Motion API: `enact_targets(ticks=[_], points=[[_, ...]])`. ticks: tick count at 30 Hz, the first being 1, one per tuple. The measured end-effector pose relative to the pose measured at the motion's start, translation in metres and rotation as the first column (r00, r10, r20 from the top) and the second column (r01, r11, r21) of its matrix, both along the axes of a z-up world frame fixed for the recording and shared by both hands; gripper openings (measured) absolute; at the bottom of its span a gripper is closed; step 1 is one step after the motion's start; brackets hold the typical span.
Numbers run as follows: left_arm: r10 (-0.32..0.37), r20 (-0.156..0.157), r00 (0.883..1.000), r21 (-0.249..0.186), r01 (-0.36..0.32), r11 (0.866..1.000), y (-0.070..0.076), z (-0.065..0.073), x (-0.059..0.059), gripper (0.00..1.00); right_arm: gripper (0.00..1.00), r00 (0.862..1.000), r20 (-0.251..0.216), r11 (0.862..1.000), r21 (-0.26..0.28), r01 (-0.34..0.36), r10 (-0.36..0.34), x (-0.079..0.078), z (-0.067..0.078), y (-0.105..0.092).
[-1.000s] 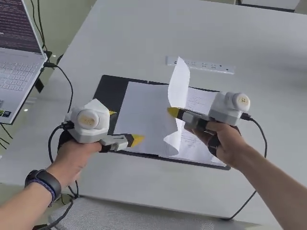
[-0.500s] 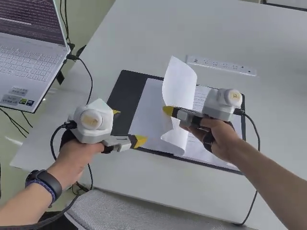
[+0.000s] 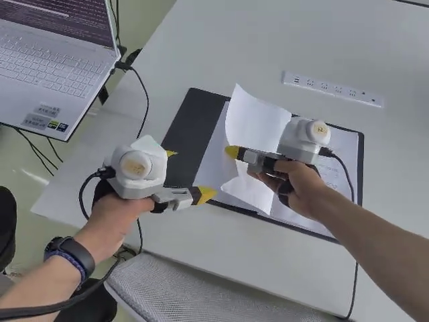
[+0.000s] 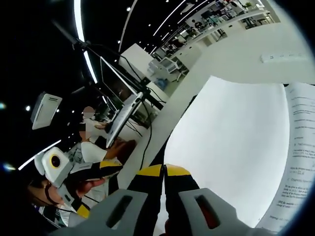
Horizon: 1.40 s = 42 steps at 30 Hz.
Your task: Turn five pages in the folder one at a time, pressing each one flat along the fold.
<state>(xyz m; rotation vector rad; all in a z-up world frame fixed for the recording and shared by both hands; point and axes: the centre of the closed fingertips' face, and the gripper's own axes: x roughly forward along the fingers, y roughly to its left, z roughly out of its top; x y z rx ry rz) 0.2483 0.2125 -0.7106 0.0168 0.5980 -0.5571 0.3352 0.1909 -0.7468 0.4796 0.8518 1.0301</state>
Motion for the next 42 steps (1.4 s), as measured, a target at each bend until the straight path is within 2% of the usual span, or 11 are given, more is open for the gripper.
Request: enact_targets(ticks=[5,6,14,22,26,32,38,42], points=[[0.006,-0.015,1.0,-0.007,-0.006,1.0,-0.001,-0.002,-0.005,0.69,0.0,0.999,-0.047,1.0,-0.03,0.007,-0.009,-0.001,-0.02,0.006],[0.006,-0.018,1.0,-0.003,-0.006,1.0,-0.001,-0.003,-0.005,0.69,0.0,0.997,-0.075,0.999,-0.027,0.016,-0.018,0.0,-0.024,0.007],[0.021,-0.028,0.999,-0.031,-0.022,0.999,-0.003,-0.008,-0.004,0.69,0.0,0.992,-0.121,0.998,-0.064,0.028,-0.036,0.004,-0.043,0.011],[0.025,-0.04,0.999,-0.031,-0.026,0.999,0.006,-0.023,0.0,0.69,0.0,0.988,-0.149,0.997,-0.075,0.021,-0.032,0.003,-0.056,0.019],[0.03,-0.046,0.999,-0.026,-0.031,0.999,0.01,-0.028,0.001,0.69,0.0,0.987,-0.156,0.997,-0.077,0.024,-0.035,0.001,-0.055,0.019],[0.031,-0.047,0.998,-0.019,-0.032,0.999,0.009,-0.026,0.001,0.68,0.02,0.989,-0.147,0.998,-0.067,0.018,-0.028,-0.001,-0.05,0.017],[0.009,-0.042,0.999,-0.011,-0.009,1.0,0.001,-0.026,0.008,0.65,0.14,0.993,-0.119,1.0,-0.028,-0.01,0.006,-0.004,-0.037,0.014],[0.004,-0.033,0.999,-0.009,-0.005,1.0,-0.001,-0.027,0.017,0.58,0.19,0.995,-0.096,1.0,-0.007,-0.008,0.007,-0.003,-0.025,0.007]])
